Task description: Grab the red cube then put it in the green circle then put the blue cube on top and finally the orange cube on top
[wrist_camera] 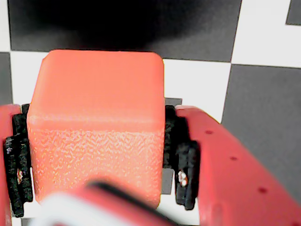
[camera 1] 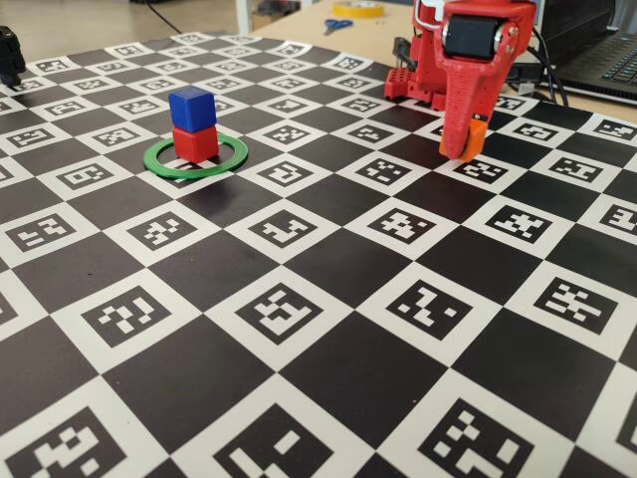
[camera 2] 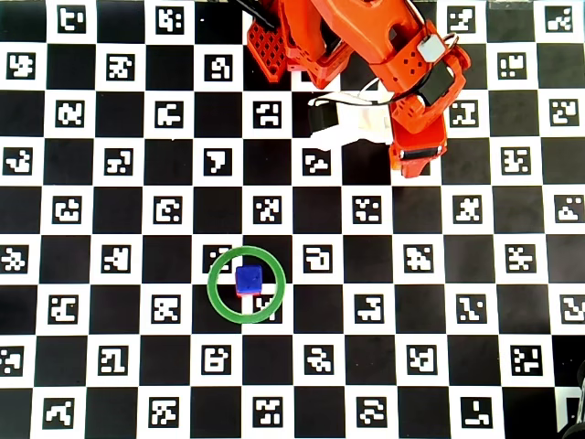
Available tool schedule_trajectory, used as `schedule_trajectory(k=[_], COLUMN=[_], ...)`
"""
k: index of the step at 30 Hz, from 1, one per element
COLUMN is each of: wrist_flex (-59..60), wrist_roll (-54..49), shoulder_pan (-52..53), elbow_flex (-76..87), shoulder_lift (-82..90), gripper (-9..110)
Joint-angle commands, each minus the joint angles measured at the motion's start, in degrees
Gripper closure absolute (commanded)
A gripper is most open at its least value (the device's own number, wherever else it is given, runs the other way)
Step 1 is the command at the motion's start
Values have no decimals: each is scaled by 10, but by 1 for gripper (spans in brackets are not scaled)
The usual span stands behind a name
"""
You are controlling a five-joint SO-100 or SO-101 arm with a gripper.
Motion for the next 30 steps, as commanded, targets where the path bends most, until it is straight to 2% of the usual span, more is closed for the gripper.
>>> schedule_trajectory(k=[1,12,30], wrist_flex=[62,175,270], wrist_roll=[-25,-136,-338], shoulder_pan=[41,189,405], elbow_flex=[-75,-216,-488], shoulder_lift=[17,2,-140], gripper=[99,100,101])
